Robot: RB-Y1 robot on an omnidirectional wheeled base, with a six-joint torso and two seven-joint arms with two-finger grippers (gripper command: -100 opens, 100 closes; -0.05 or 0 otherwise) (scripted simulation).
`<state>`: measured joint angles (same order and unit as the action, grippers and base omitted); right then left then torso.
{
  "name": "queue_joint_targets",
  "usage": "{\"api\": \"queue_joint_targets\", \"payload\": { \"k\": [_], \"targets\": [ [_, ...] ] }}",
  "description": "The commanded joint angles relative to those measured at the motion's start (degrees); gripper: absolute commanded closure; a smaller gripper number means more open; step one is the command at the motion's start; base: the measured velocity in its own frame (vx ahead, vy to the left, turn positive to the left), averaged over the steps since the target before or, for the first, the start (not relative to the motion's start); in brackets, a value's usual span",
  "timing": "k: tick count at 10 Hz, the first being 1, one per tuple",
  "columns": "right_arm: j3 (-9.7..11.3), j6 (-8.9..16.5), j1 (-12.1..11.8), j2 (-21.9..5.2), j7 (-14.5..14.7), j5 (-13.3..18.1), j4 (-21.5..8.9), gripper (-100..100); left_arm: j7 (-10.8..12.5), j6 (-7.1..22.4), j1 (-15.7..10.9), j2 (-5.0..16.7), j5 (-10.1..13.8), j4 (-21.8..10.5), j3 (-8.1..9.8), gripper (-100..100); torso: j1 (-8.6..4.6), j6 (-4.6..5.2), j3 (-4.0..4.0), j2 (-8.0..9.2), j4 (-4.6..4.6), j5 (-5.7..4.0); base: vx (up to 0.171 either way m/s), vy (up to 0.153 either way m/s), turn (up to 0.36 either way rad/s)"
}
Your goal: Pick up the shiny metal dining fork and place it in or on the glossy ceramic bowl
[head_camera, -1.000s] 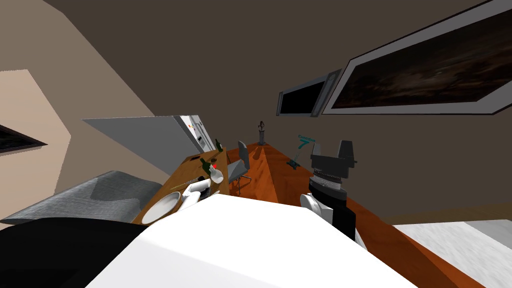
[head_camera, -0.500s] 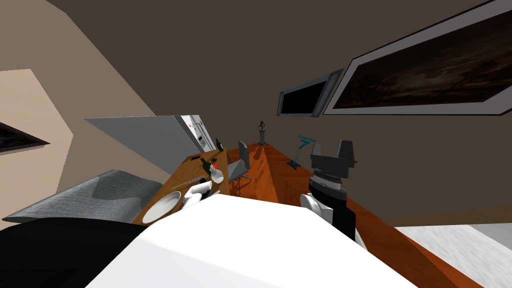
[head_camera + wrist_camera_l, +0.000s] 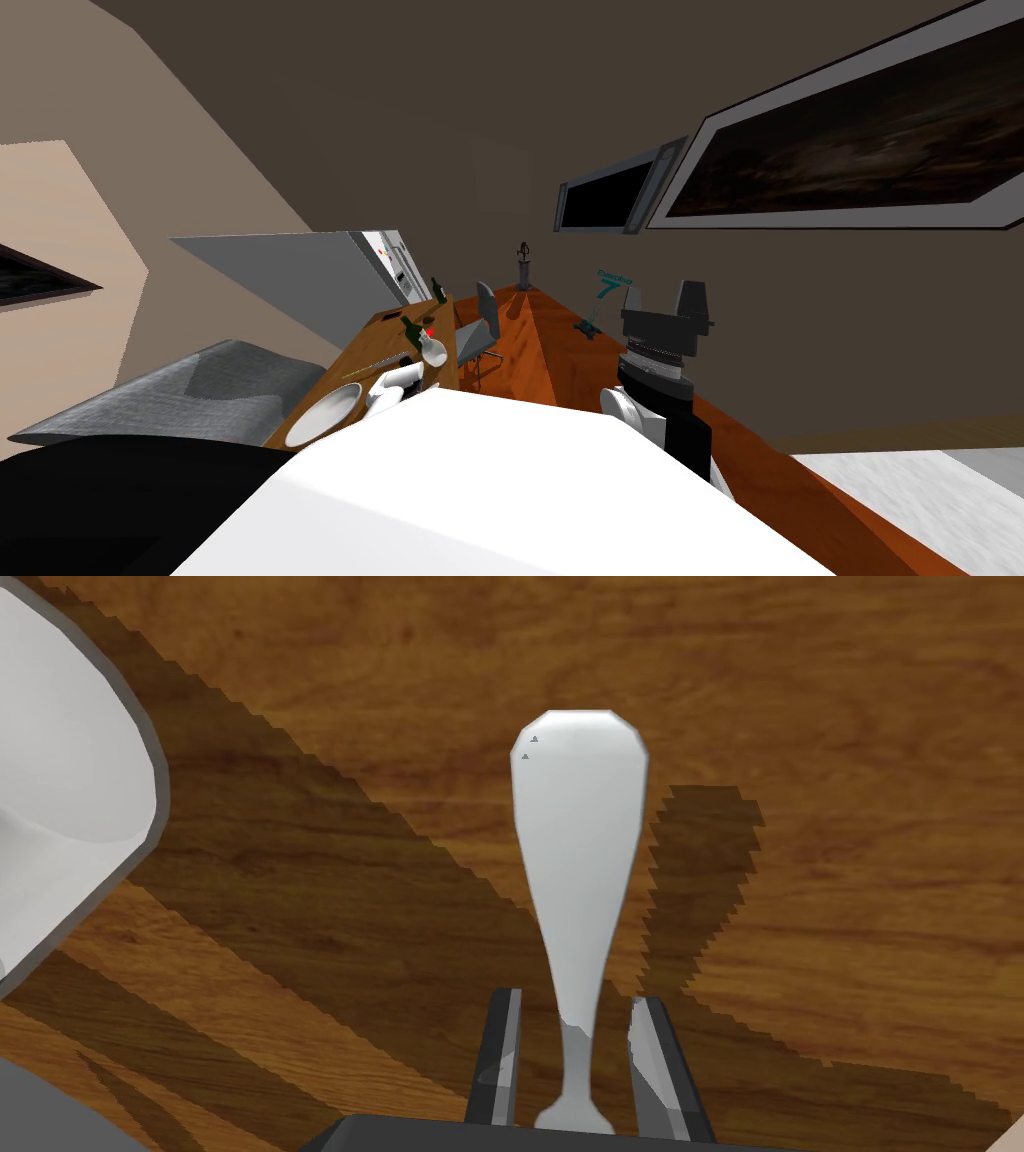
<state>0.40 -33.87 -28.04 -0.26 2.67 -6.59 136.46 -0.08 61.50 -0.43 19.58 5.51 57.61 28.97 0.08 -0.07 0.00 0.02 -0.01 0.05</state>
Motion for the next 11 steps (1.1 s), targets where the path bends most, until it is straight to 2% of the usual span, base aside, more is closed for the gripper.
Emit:
{"api": "queue_joint_targets", "payload": {
  "k": [1, 2, 3, 5, 6, 7, 8, 11],
  "targets": [
    [0.0, 0.0, 0.0, 0.0, 0.0, 0.0, 0.0, 0, 0.0, 0.0, 0.0, 0.0, 0.0, 0.0, 0.0, 100, 0.0, 0.0, 0.0, 0.0, 0.0, 0.0, 0.0, 0.0, 0.0],
    [0.0, 0.0, 0.0, 0.0, 0.0, 0.0, 0.0, 0, 0.0, 0.0, 0.0, 0.0, 0.0, 0.0, 0.0, 0, 0.0, 0.0, 0.0, 0.0, 0.0, 0.0, 0.0, 0.0, 0.0],
    [0.0, 0.0, 0.0, 0.0, 0.0, 0.0, 0.0, 0, -0.4, 2.0, -0.2, 0.5, 0.2, 1.5, 0.56, 100, 0.0, 0.0, 0.0, 0.0, 0.0, 0.0, -0.001, 0.007, -0.018],
    [0.0, 0.0, 0.0, 0.0, 0.0, 0.0, 0.0, 0, -0.7, 4.1, -0.3, 0.9, 0.4, 3.3, 1.18, 100, 0.0, 0.02, 0.02, 0.03, 0.02, -0.04, -0.01, 0.001, -0.023],
    [0.0, 0.0, 0.0, 0.0, 0.0, 0.0, 0.0, 0, -0.6, 3.3, 0.0, 0.7, 0.3, 2.9, 0.96, 100, -0.03, 0.01, 0.03, 0.05, 0.02, -0.05, -0.005, 0.0, -0.004],
    [0.0, 0.0, 0.0, 0.0, 0.0, 0.0, 0.0, 0, -0.6, 3.5, -0.1, 0.8, 0.4, 3.0, 1.02, 0, -0.03, 0.0, 0.02, 0.04, 0.01, -0.02, 0.0, 0.0, 0.0],
    [0.0, 0.0, 0.0, 0.0, 0.0, 0.0, 0.0, 0, 0.3, 3.8, -1.2, 2.6, 2.0, 3.2, -0.14, 100, -0.03, 0.0, 0.01, 0.02, 0.0, -0.02, -0.1, -0.033, -0.173],
    [0.0, 0.0, 0.0, 0.0, 0.0, 0.0, 0.0, 0, 1.7, 4.4, -3.6, 6.2, 5.1, 3.3, -1.92, 100, -0.28, 0.11, 0.49, 0.83, 0.22, -0.12, -0.234, -0.024, -0.237]
  ]
}}
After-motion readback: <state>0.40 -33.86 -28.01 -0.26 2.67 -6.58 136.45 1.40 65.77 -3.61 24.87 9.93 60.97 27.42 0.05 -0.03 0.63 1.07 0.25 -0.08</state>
